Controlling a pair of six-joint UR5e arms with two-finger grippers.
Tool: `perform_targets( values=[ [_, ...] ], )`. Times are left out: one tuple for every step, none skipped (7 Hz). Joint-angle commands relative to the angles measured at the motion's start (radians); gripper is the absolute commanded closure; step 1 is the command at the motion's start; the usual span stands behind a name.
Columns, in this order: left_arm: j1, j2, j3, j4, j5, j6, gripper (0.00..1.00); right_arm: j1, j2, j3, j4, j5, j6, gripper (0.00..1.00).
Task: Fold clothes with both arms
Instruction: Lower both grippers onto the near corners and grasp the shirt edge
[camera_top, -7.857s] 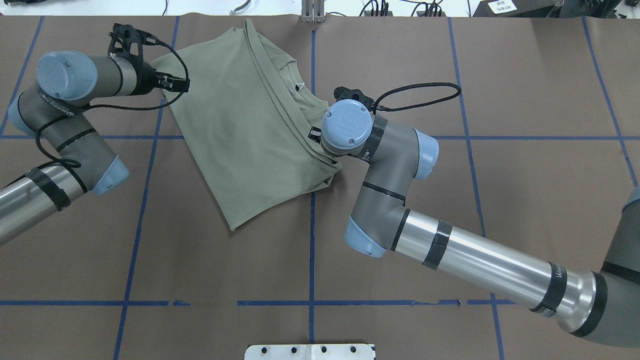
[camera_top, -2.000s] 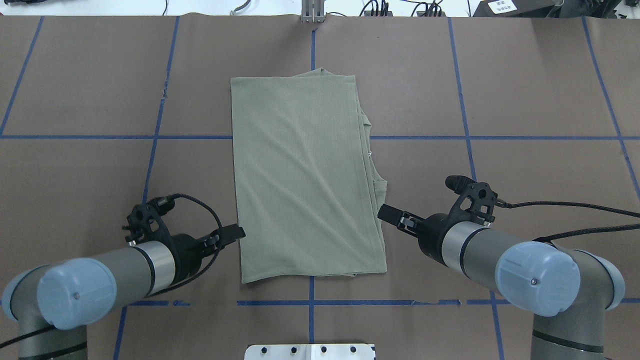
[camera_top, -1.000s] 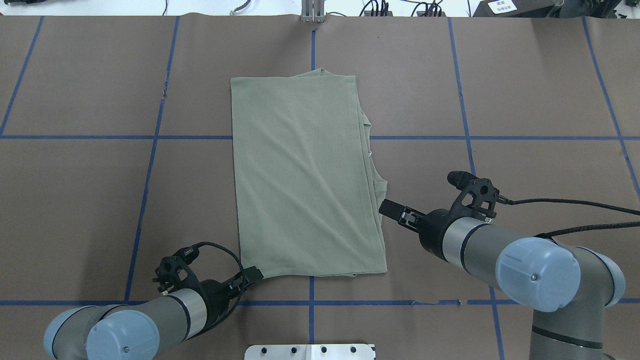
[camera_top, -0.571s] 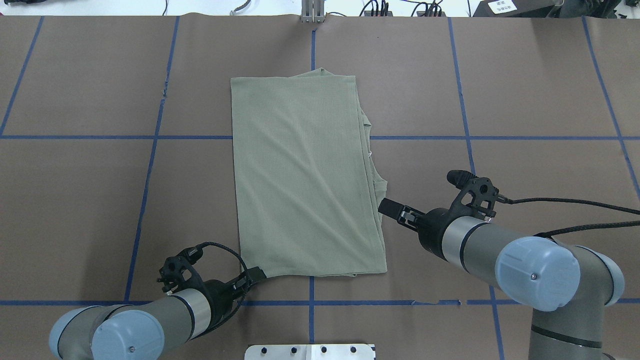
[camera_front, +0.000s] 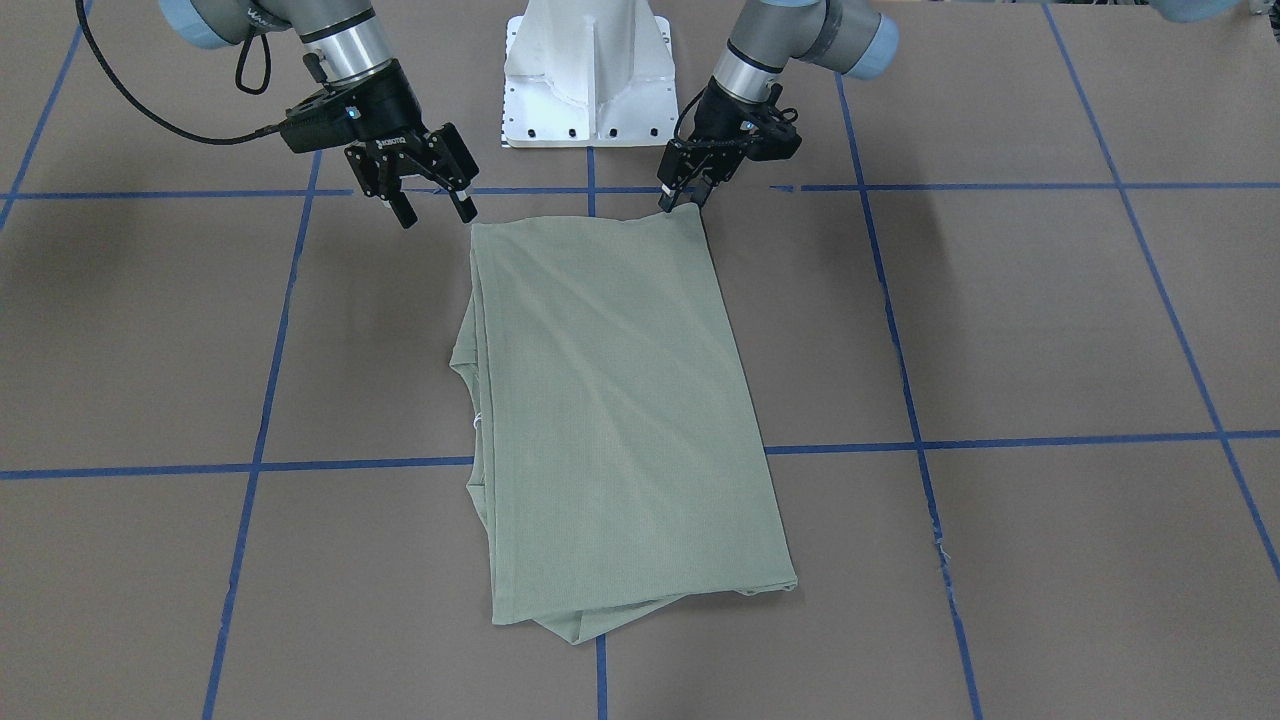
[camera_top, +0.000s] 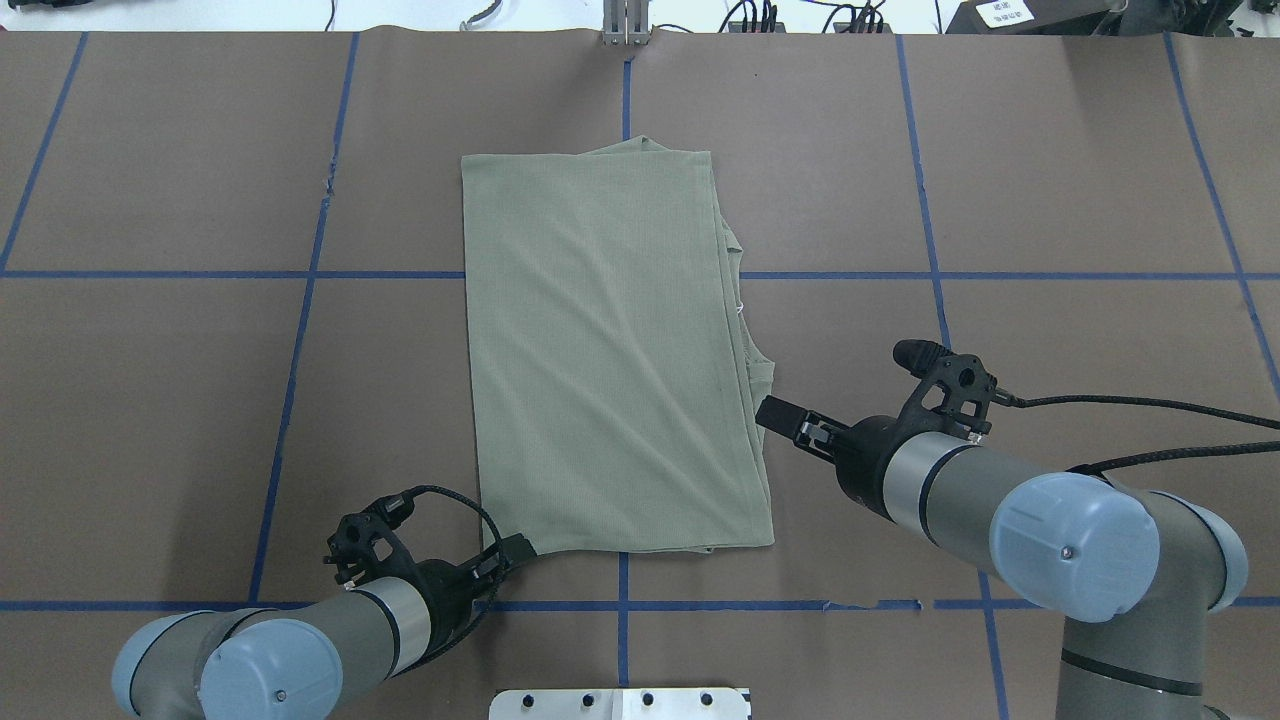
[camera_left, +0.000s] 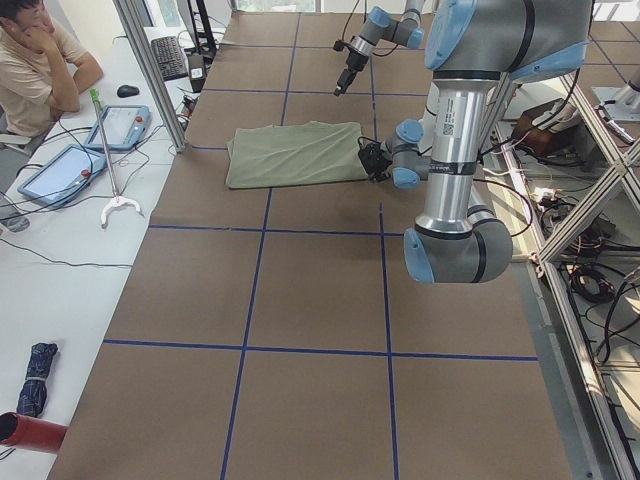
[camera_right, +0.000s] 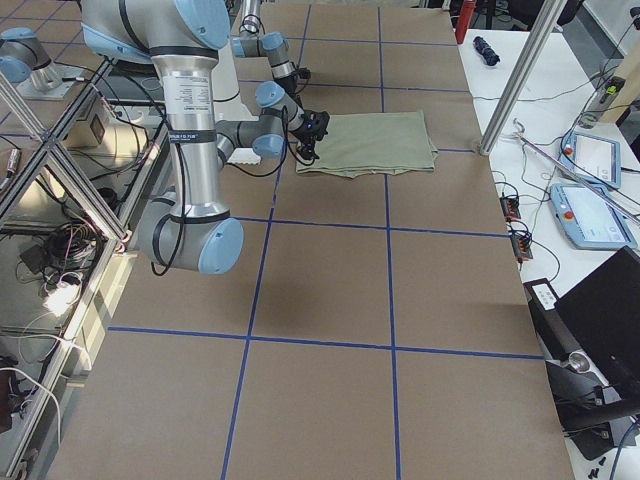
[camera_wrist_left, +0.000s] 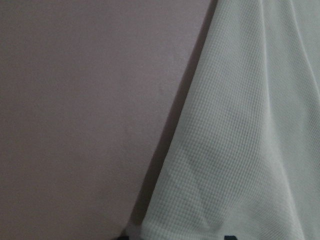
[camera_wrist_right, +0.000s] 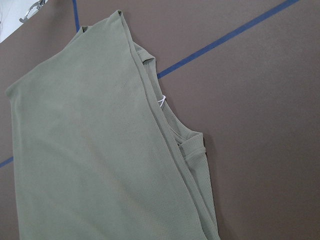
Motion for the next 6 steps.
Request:
perform_targets(
  values=[
    [-0.001,-0.019,0.007,0.0,0.0,-0.009,0.61,0.001,0.0,0.001,0.0,0.0,0.0,0.0],
    [-0.003,-0.016,0.0,-0.003,0.0,-0.004,1.0,0.0,0.0,0.001,0.0,0.0,0.0,0.0],
    [-0.009,-0.014,-0.006,-0.003,0.002,0.001,1.0,0.0,0.0,0.001,0.0,0.0,0.002,0.0],
    [-0.017,-0.013,-0.009,-0.003,0.003,0.001,1.0,0.0,0.0,0.001,0.0,0.0,0.002,0.0],
    [-0.021,-0.01,-0.014,-0.003,0.003,0.002,1.0,0.0,0.002,-0.001,0.0,0.0,0.002,0.0],
    [-0.026,-0.006,-0.014,-0.002,0.003,0.002,1.0,0.0,0.002,-0.001,0.0,-0.002,0.002,0.0]
  ],
)
